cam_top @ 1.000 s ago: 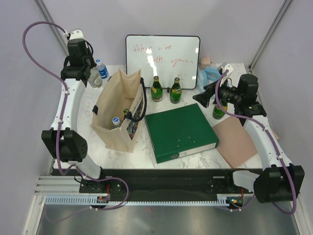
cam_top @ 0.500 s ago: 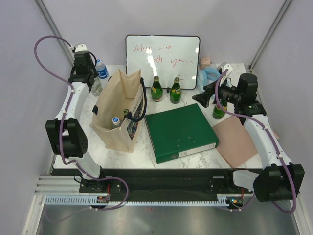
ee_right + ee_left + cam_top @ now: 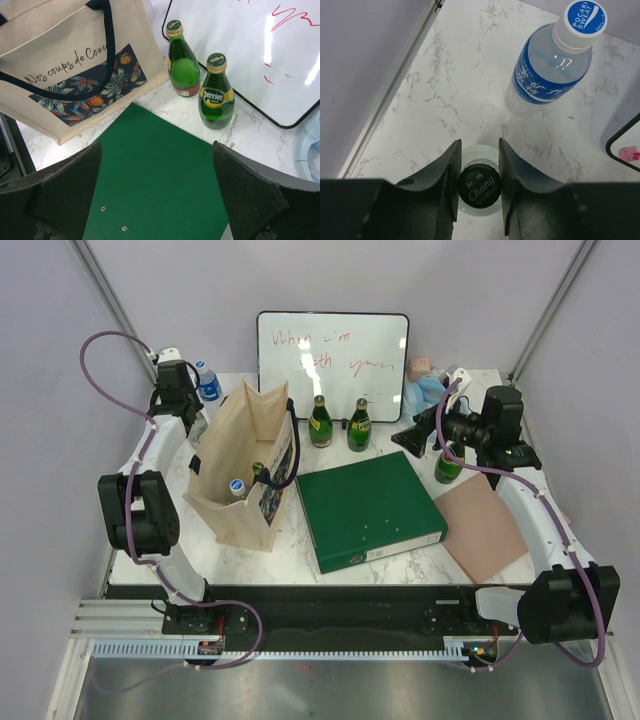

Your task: Take the beverage out of the canvas bag

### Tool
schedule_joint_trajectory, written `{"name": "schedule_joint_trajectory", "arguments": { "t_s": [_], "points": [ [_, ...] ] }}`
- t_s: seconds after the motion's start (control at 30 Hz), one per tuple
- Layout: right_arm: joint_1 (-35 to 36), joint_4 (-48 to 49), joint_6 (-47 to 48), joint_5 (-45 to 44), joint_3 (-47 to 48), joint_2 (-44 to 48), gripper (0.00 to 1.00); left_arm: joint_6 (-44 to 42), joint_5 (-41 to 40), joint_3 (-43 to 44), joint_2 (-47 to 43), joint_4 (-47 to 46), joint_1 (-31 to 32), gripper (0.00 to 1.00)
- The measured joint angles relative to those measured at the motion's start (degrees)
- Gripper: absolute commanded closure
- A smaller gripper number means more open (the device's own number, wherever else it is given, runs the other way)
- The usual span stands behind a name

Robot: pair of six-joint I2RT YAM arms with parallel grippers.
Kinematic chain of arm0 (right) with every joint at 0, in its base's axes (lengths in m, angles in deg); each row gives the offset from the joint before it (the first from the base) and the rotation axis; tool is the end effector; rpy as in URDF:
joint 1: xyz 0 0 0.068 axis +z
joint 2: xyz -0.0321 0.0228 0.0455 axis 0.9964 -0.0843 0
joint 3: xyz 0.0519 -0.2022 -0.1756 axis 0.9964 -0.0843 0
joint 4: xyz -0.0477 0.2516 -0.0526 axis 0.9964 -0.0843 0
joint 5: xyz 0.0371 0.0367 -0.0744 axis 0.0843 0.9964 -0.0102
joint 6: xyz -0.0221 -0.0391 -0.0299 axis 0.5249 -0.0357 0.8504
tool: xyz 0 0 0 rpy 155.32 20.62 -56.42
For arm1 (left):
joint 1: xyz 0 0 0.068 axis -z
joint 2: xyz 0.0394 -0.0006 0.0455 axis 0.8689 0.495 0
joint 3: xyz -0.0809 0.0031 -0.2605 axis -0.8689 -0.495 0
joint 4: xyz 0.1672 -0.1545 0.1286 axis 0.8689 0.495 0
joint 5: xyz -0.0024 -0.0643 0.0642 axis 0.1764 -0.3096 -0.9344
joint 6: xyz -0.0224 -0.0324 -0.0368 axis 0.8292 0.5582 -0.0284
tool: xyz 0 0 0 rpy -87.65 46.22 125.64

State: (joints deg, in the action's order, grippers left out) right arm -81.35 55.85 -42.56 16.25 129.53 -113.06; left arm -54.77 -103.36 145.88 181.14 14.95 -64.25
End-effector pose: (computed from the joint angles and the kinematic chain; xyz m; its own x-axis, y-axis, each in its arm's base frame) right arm 0.2776 0.0450 0.3524 -0.3052 -0.0272 -0.9519 -0.7517 0.6206 0.2232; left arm 0.4117 0.0393 0.3000 -0.4251 -0.1914 -0.8847 -0.4112 0.9116 0.0003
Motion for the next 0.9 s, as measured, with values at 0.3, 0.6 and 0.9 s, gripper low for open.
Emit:
{"name": "schedule_joint_trajectory", "arguments": {
  "t_s": [0.3,0.6,0.9],
  "points": [
    [0.5,-1.3,0.7,0.0,0.7,-0.9,0.02,0.0,0.0,-0.7,1.2,-3.0,-0.2,0.86],
    [0.5,-1.9,1.2,0.0,1.2,-0.9,0.02,0.0,-0.1,-4.0,1.2,-3.5,-0.2,0.66],
    [1.0,-2.4,1.5,0.0,1.2,-0.9,0.02,0.2,-0.4,-5.2,0.2,-5.4,-0.2,0.39]
  ]
}}
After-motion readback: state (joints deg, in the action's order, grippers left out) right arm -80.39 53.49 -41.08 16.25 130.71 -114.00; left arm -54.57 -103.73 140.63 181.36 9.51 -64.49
